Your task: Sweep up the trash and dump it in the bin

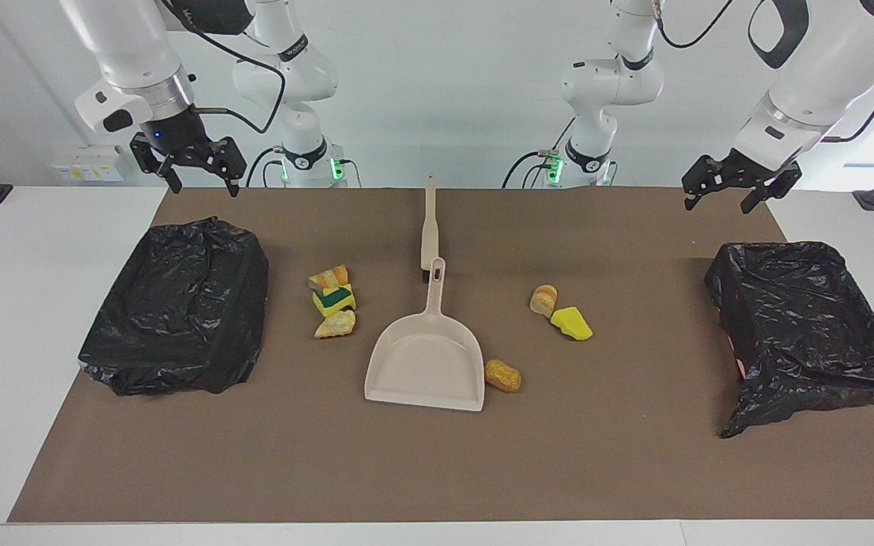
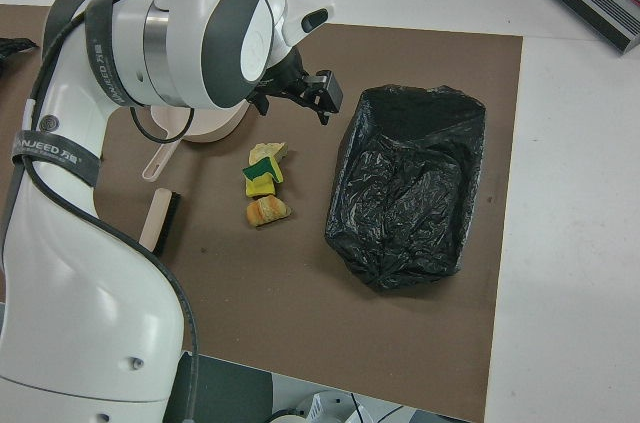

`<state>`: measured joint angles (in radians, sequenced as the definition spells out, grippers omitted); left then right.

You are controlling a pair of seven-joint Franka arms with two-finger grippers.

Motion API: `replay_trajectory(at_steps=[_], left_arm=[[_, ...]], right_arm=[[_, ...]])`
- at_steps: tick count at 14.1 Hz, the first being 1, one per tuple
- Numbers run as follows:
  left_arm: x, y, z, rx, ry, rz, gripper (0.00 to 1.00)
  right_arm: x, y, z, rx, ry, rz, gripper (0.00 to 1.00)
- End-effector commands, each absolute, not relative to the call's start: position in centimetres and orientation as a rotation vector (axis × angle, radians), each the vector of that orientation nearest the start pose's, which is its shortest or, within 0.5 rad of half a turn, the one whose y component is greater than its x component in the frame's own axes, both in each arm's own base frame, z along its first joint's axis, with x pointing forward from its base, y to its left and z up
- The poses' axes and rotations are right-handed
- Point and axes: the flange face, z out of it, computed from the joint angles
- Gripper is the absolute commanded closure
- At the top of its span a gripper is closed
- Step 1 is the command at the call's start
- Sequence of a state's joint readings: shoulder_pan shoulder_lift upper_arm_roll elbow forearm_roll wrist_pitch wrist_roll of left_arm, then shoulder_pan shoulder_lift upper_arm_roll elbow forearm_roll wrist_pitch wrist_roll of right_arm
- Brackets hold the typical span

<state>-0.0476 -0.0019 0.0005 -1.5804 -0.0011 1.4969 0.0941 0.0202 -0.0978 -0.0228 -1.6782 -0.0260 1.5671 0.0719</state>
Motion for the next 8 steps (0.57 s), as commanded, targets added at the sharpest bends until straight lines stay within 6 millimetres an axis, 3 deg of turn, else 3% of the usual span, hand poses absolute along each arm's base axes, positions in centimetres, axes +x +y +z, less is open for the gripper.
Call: replay_trajectory(at_steps=[1, 6, 8], left_arm=[[53.4, -2.5, 61.4, -3.13, 0.228, 0.13, 0.0], [52.6, -3.5, 60.2, -3.163, 0.238, 0.143, 0.0], [52.4, -6.2, 59.6, -3.163, 0.311, 0.123, 0.0]], right_arm=[[51.6, -0.5, 62.7, -3.148, 0.14, -0.008, 0.0], [51.6, -0.5, 62.6, -3.149, 0.142, 0.002, 0.0], [51.6, -0.5, 62.6, -3.15, 0.142, -0.001, 0.0]])
